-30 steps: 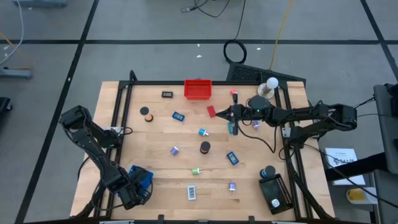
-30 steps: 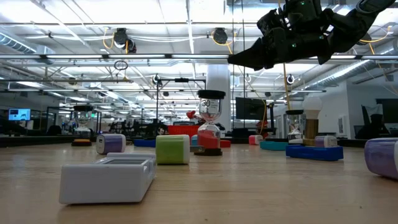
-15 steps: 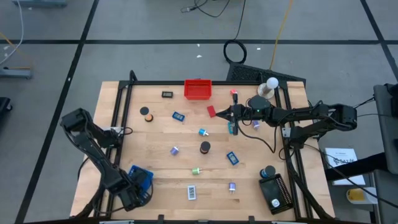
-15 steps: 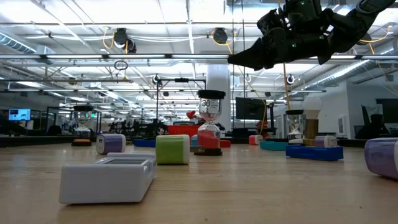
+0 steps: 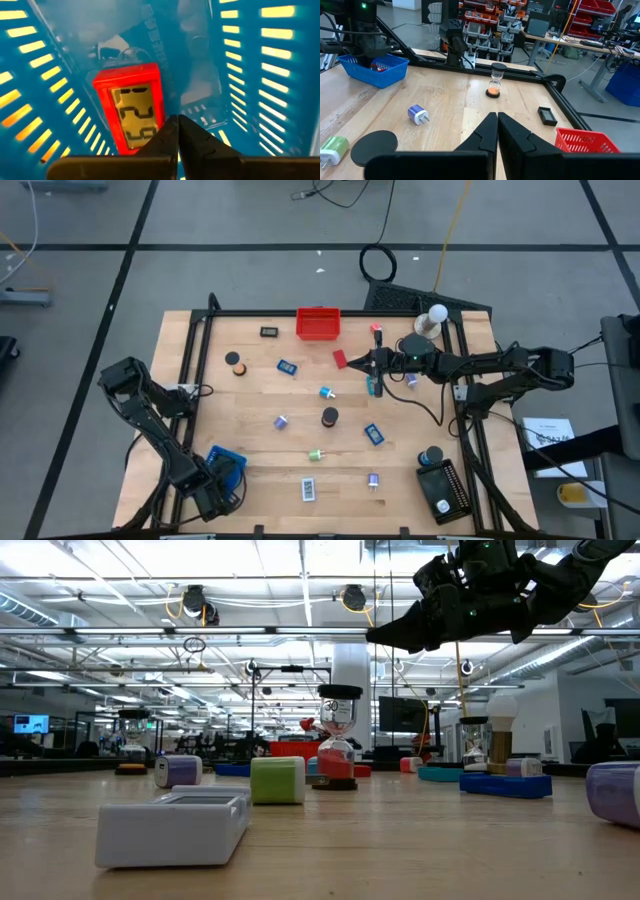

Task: Pick & Place Office items
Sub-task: Put the bottom red digital timer into the blue bin, then put the white hourglass into the red bin

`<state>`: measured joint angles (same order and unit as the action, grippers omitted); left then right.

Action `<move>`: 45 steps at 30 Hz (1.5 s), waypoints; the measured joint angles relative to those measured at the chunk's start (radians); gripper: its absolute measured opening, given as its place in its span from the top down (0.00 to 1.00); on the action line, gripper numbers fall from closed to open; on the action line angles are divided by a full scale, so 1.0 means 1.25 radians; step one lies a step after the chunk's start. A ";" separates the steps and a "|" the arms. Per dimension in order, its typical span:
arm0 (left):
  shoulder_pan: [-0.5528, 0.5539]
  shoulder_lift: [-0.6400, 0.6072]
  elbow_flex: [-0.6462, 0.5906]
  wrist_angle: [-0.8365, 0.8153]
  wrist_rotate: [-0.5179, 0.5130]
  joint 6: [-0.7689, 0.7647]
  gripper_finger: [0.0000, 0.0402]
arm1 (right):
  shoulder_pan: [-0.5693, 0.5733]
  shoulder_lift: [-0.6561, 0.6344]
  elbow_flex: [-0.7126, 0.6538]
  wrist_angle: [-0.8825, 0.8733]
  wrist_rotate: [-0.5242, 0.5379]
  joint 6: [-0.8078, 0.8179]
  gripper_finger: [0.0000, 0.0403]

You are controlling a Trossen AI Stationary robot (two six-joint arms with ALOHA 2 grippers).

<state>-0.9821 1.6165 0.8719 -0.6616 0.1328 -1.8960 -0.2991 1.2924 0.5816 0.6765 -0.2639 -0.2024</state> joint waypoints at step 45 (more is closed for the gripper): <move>0.821 -0.288 -0.400 1.217 -0.199 1.464 0.99 | 0.004 -0.058 0.000 -0.085 0.039 0.269 0.99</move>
<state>0.0447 1.2564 0.3714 0.8593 -0.1154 -0.0663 -0.2947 1.2194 0.5820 0.5698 -0.2146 0.1340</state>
